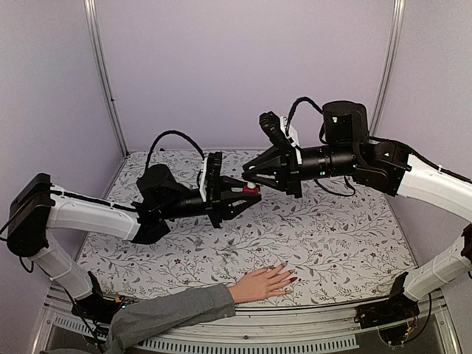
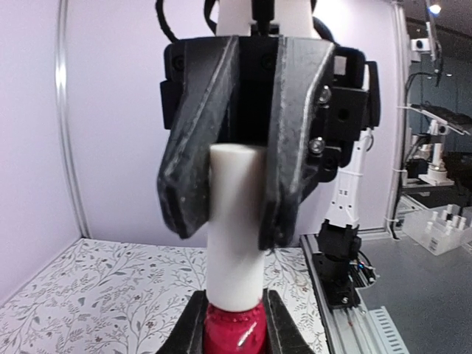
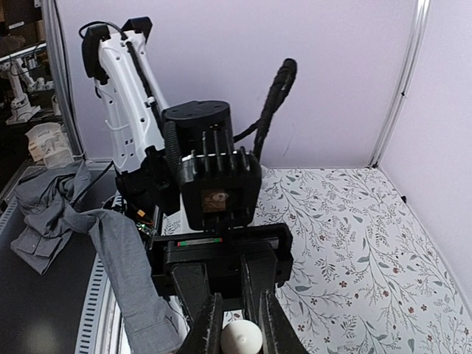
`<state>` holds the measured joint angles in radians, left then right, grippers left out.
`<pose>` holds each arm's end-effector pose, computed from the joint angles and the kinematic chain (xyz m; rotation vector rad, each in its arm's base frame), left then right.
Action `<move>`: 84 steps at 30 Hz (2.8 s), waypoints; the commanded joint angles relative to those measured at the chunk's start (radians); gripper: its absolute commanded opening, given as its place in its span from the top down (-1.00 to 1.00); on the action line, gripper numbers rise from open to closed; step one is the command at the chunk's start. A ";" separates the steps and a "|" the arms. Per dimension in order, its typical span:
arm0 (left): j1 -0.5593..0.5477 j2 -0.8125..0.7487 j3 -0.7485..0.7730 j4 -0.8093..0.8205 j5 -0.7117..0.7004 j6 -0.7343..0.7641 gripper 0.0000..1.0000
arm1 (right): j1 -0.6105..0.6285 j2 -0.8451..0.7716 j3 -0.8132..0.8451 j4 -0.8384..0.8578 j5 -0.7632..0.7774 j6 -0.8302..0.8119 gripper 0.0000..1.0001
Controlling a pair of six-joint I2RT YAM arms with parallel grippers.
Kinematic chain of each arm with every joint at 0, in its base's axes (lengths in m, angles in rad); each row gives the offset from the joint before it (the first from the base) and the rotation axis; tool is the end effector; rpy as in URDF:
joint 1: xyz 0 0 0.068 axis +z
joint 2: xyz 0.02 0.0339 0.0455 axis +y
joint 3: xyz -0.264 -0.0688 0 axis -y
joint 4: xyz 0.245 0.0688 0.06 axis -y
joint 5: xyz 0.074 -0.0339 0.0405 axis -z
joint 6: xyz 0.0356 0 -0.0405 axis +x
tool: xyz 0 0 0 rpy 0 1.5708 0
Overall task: Paint the nails
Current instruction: Screw the nail polish bottle.
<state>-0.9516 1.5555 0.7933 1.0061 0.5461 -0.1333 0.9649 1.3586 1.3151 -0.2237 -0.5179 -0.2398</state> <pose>0.1799 -0.2843 0.2769 1.0138 1.0814 -1.2563 0.1638 0.2673 0.3932 -1.3769 1.3325 0.9734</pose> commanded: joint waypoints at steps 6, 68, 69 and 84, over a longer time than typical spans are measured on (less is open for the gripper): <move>-0.034 0.004 0.023 0.037 -0.566 0.079 1.00 | 0.021 0.092 -0.004 0.025 0.209 0.172 1.00; 0.017 0.052 0.071 0.063 0.191 -0.074 1.00 | -0.017 -0.039 -0.059 -0.045 -0.169 -0.049 1.00; 0.017 0.045 0.063 0.068 0.159 -0.067 1.00 | -0.016 -0.035 -0.058 -0.041 -0.163 -0.045 1.00; -0.030 -0.001 0.040 0.035 -0.456 0.114 1.00 | -0.015 0.045 -0.063 0.055 0.126 0.128 1.00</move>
<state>-0.9581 1.5784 0.8028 1.0134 0.3893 -0.1043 0.9287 1.3449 1.2407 -0.1406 -0.4442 -0.2016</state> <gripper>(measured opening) 0.196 0.118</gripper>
